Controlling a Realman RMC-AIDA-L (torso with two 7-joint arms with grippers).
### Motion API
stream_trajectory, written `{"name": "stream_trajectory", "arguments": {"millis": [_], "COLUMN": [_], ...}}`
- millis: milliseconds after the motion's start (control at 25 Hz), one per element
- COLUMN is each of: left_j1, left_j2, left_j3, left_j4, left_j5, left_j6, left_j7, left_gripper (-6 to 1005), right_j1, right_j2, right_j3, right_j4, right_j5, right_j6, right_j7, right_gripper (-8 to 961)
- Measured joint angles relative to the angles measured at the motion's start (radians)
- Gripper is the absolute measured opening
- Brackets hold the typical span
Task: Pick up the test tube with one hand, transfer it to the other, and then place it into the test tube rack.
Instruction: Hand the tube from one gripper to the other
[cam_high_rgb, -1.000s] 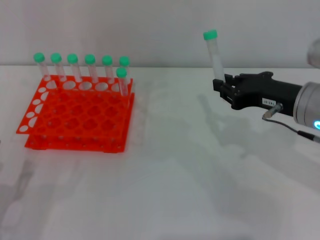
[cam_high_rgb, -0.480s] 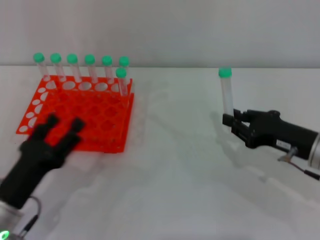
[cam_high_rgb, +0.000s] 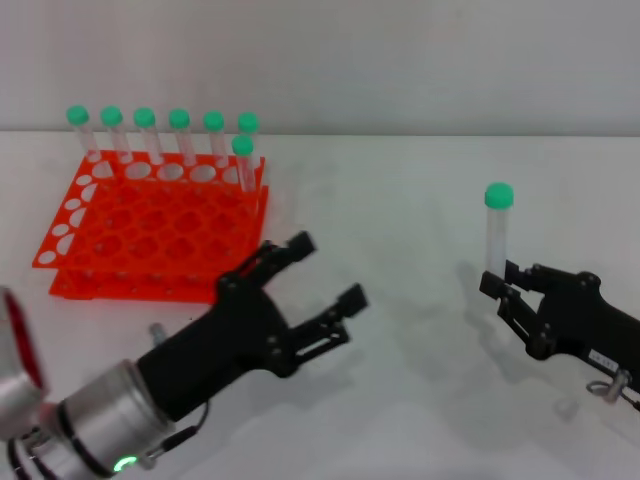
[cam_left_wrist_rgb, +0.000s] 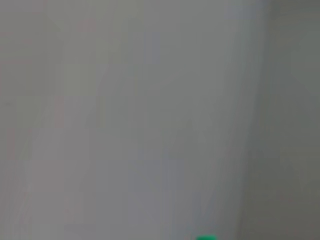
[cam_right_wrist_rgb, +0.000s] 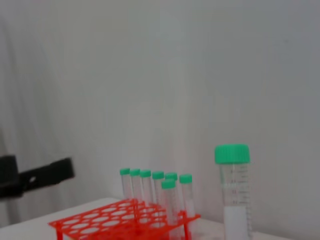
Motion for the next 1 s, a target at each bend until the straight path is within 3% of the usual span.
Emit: {"name": "stream_trajectory", "arguments": {"millis": [360, 1000], "left_j1": [-0.031, -0.1], "left_j2": [-0.005, -0.012], "left_j3": [0.091, 0.212], "left_j4": [-0.117, -0.159], "left_j5": [-0.014, -0.111], "left_j6": [0.153, 0.281], "left_j7": [-0.01, -0.019], "left_gripper": [845, 837], "right_j1": [0.001, 0.004], "right_j2": [0.0, 0.0], "right_j3": [-0.037, -0.113], "right_j4": [0.045, 0.05], "right_j5": [-0.001, -0.005], "right_j6": [0.07, 0.119], "right_j7": [-0.114, -0.146], "right_gripper": [265, 292]}}
